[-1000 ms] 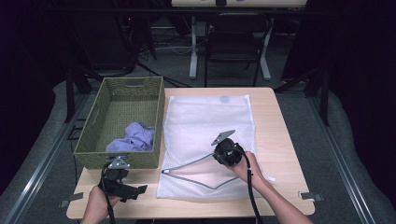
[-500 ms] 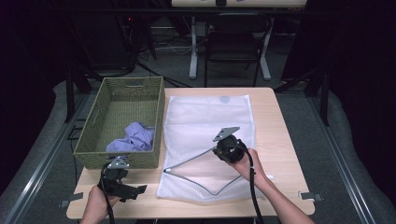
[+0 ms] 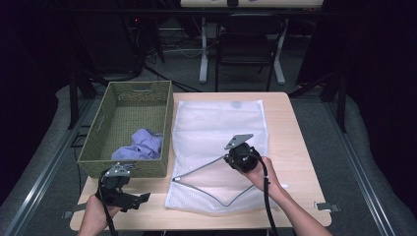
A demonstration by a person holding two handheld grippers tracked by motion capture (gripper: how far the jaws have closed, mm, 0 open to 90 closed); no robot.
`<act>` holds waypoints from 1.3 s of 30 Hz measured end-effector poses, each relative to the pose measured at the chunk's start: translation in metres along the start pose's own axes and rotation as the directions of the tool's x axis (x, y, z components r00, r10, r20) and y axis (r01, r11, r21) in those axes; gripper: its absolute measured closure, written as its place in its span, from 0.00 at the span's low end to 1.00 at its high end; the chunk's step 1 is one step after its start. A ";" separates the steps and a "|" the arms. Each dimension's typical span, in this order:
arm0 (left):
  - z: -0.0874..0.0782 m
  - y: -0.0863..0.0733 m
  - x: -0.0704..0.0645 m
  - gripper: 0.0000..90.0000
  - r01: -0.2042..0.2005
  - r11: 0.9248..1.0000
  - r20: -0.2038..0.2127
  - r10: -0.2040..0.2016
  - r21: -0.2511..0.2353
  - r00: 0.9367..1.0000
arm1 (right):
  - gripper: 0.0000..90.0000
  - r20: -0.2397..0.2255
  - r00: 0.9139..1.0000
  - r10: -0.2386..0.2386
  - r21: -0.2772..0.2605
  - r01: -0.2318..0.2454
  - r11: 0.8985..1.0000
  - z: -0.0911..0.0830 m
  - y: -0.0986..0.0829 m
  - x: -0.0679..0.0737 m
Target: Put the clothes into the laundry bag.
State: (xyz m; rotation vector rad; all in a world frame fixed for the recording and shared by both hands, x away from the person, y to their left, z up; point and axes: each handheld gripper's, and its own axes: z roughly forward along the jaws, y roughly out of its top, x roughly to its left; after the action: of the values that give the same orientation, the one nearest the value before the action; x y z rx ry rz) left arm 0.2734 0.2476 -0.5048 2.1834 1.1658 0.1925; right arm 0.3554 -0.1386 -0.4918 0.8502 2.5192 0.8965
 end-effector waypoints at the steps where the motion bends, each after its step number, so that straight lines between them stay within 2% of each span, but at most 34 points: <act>1: -0.002 0.002 -0.001 0.01 0.002 1.000 -0.004 -0.002 0.004 1.000 | 0.97 0.002 1.000 -0.002 -0.002 0.002 1.000 0.000 0.000 0.000; 4: -0.008 0.007 -0.002 0.00 -0.012 1.000 -0.016 0.012 0.002 1.000 | 0.97 0.006 1.000 -0.005 -0.007 0.005 1.000 -0.002 0.001 -0.001; 5: -0.009 0.009 -0.003 0.00 0.001 1.000 -0.017 -0.001 -0.011 1.000 | 0.97 0.003 1.000 -0.006 -0.010 0.006 1.000 -0.002 0.001 -0.001; 12: -0.026 0.027 -0.001 0.00 -0.002 0.998 -0.058 -0.001 -0.055 0.998 | 0.97 0.002 1.000 0.003 -0.007 -0.003 1.000 -0.001 0.000 -0.003; 24: -0.042 0.072 0.017 0.00 0.007 0.996 -0.086 -0.014 -0.085 0.996 | 0.97 0.010 1.000 0.001 -0.016 0.000 1.000 -0.003 0.000 -0.004; 27: -0.042 0.085 0.027 0.00 0.004 0.998 -0.103 -0.011 -0.064 0.995 | 0.97 0.016 1.000 0.001 -0.018 0.000 1.000 -0.003 0.001 -0.005; 31: -0.036 0.098 0.038 0.00 0.019 0.999 -0.108 -0.023 -0.035 0.994 | 0.97 0.010 1.000 -0.006 -0.013 0.006 1.000 -0.001 0.000 -0.003; 34: -0.028 0.109 0.047 0.00 0.047 0.999 -0.096 -0.048 -0.010 0.994 | 0.97 0.009 1.000 -0.006 -0.008 0.006 1.000 0.000 -0.001 -0.004; 36: -0.022 0.117 0.053 0.00 0.053 0.998 -0.094 -0.051 0.016 0.994 | 0.97 0.016 1.000 -0.011 -0.004 0.011 1.000 0.000 -0.001 -0.003; 38: -0.014 0.124 0.058 0.00 0.052 0.997 -0.115 -0.046 0.049 0.992 | 0.97 0.018 1.000 -0.015 -0.006 0.015 1.000 0.000 0.000 -0.002; 39: -0.010 0.127 0.063 0.00 0.072 0.995 -0.106 -0.064 0.070 0.992 | 0.97 0.018 1.000 -0.017 -0.004 0.017 1.000 0.000 0.000 -0.002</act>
State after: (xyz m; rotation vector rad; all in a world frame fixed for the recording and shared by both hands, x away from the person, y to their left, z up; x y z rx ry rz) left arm 0.3946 0.2518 -0.4313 2.2167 1.3226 0.2398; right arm 0.3568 -0.1392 -0.4915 0.8304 2.5043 0.8843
